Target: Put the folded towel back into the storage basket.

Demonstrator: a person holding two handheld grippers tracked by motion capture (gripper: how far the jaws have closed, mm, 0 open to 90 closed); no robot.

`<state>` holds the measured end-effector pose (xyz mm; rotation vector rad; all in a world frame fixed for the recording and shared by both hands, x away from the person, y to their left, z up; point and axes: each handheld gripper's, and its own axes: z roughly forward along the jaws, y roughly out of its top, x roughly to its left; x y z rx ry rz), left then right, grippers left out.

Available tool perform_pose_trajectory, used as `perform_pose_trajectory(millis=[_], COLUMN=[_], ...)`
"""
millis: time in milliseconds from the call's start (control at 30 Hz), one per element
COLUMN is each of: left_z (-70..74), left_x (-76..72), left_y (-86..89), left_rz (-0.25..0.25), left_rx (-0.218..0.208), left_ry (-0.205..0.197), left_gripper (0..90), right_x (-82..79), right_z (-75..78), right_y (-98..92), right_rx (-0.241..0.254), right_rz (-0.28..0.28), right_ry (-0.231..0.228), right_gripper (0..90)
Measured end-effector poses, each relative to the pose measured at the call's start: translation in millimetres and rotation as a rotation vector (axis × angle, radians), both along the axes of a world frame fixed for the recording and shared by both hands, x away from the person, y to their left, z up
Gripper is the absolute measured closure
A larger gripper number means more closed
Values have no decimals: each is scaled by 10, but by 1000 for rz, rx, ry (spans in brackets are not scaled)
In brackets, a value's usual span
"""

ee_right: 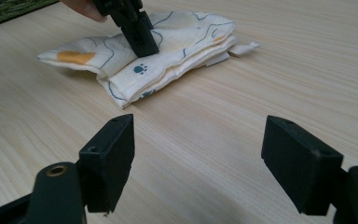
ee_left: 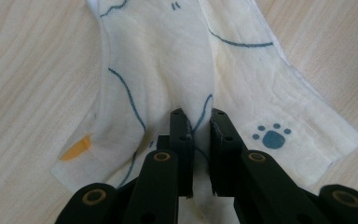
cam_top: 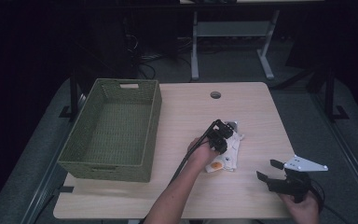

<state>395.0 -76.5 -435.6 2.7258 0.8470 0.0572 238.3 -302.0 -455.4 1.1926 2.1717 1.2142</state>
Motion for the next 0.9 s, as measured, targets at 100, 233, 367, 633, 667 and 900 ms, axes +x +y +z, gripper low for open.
perform_pose_trajectory(millis=[100, 233, 367, 633, 667, 900], left_z=[13, 60, 127, 289, 310, 484], left_x=[13, 15, 11, -18, -18, 2], left_y=[-1, -2, 12, 39, 45, 140], left_rz=[-5, -12, -17, -49, -51, -36], left_rx=[16, 38, 43, 69, 72, 69], left_ry=[3, -6, -11, -30, -30, -35], left_gripper=[823, 824, 824, 824, 824, 824], right_x=[1, 2, 4, 5, 5, 9], right_z=[-1, -2, -4, -3, -3, -7], right_y=[-1, -6, -8, -13, -15, -15], right_rx=[0, 3, 2, -1, 0, -2], right_rz=[0, -4, -5, -10, -11, -12], right_ry=[0, 3, 3, 1, 0, 1], right_gripper=[253, 253, 253, 253, 253, 253])
